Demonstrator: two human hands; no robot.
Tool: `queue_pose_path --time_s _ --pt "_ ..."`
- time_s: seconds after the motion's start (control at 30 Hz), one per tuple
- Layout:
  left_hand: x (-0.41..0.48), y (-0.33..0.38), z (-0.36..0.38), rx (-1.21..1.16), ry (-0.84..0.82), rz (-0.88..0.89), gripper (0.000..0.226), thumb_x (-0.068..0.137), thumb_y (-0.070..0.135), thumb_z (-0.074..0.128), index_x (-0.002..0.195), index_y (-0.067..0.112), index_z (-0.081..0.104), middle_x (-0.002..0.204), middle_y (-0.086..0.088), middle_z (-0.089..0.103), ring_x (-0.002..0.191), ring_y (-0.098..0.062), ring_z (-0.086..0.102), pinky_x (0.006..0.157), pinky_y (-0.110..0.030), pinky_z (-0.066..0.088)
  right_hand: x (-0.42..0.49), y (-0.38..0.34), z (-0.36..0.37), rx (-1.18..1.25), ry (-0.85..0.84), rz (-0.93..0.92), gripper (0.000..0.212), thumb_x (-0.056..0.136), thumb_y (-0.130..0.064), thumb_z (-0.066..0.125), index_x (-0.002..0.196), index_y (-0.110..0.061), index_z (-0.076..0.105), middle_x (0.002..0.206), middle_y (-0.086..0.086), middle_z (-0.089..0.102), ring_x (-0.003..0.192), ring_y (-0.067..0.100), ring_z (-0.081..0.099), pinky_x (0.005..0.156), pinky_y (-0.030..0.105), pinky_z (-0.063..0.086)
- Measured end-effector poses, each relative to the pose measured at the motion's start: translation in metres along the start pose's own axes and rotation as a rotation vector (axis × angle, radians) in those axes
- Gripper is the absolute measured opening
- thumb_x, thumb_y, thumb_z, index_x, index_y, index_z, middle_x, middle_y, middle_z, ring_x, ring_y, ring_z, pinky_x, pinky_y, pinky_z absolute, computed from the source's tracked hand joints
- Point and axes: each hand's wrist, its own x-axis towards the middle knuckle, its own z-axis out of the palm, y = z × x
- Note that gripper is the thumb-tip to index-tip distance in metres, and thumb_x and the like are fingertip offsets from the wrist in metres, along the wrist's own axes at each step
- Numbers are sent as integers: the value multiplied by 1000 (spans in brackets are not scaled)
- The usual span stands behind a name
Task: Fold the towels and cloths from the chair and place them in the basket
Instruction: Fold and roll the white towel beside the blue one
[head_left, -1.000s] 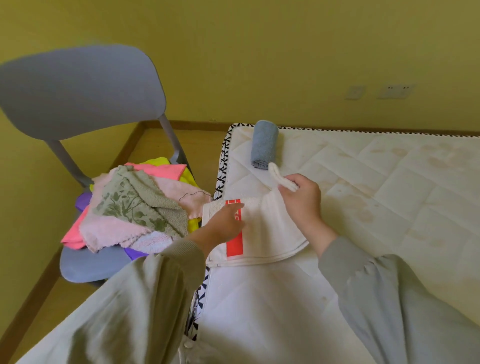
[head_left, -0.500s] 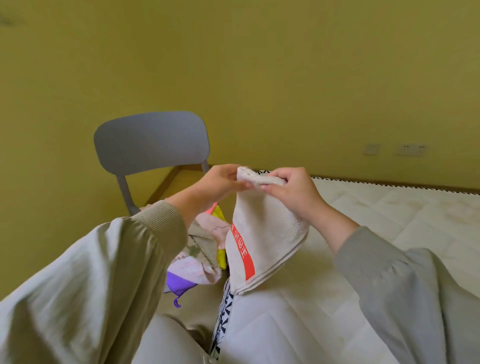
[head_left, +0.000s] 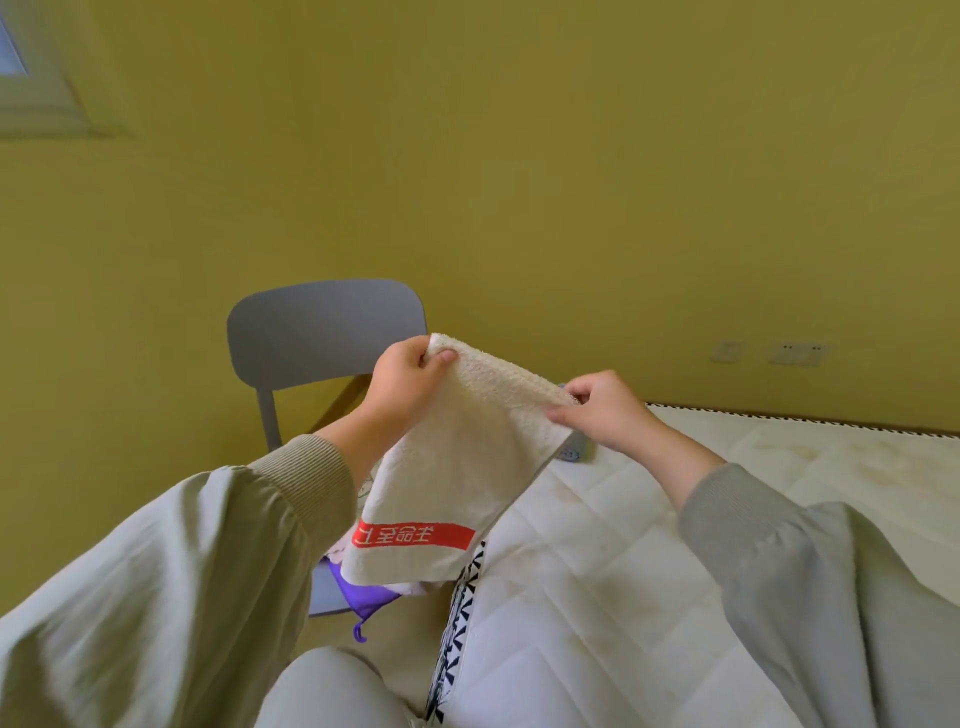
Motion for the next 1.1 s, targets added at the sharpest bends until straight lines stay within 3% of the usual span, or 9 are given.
queue_pose_path --time_s 0.07,0.13,0.27,0.37,0.53,0.67,0.73,0.9,1.1 --pt "-2 2 -5 3 44 -8 41 95 22 51 65 16 24 61 1 27 55 -13 25 49 -25 21 -4 0 0 97 66 -35 10 82 -8 70 77 -8 61 69 7 47 62 15 38 57 27 31" --pt "-3 4 -10 -25 74 -23 40 96 23 50 65 16 26 61 1 28 56 -14 26 50 -25 23 -8 -3 1 210 109 -69 19 84 -4 67 100 -11 60 81 4 57 69 13 45 64 22 40" --pt "-7 8 -17 -112 99 -52 25 96 24 49 75 13 43 68 -6 35 65 -19 34 57 -30 29 -12 -10 -1 239 144 -145 32 81 1 66 87 -24 48 89 0 51 68 11 43 65 23 41" --pt "-8 11 -18 -110 102 -45 23 96 25 48 77 12 46 69 -6 36 66 -19 36 55 -28 29 -14 -14 -3 180 145 -182 28 78 -1 71 82 -22 54 85 -4 54 63 6 44 63 19 41" --pt "-12 9 -20 -94 84 -35 28 97 25 49 74 12 42 67 -5 36 63 -18 35 55 -28 30 -11 -12 -3 170 113 -134 23 75 -5 77 86 -17 62 78 -6 55 65 8 46 68 22 46" --pt "-11 6 -23 -18 88 -24 38 97 25 50 66 14 30 61 1 31 55 -14 29 50 -25 25 -12 -12 -2 147 134 -113 22 74 -3 78 72 -18 62 66 -5 53 59 5 46 54 8 39" --pt "-11 4 -25 31 83 -11 36 96 25 50 69 13 32 62 0 31 55 -14 29 50 -26 25 -13 -13 -3 153 139 -109 23 74 -2 77 70 -18 61 67 -5 54 60 5 47 55 7 40" --pt "-13 -5 -29 90 77 -5 30 96 27 51 73 10 40 65 -4 36 60 -18 34 52 -27 28 -14 -17 -4 160 75 -106 12 74 0 77 81 0 68 73 -9 61 71 9 55 69 16 48" --pt "-17 -8 -29 198 105 96 39 95 21 53 66 14 28 61 1 29 55 -13 25 49 -26 21 -14 -22 -8 -71 0 -141 28 77 -7 75 61 -19 56 78 3 62 73 14 55 77 30 47"
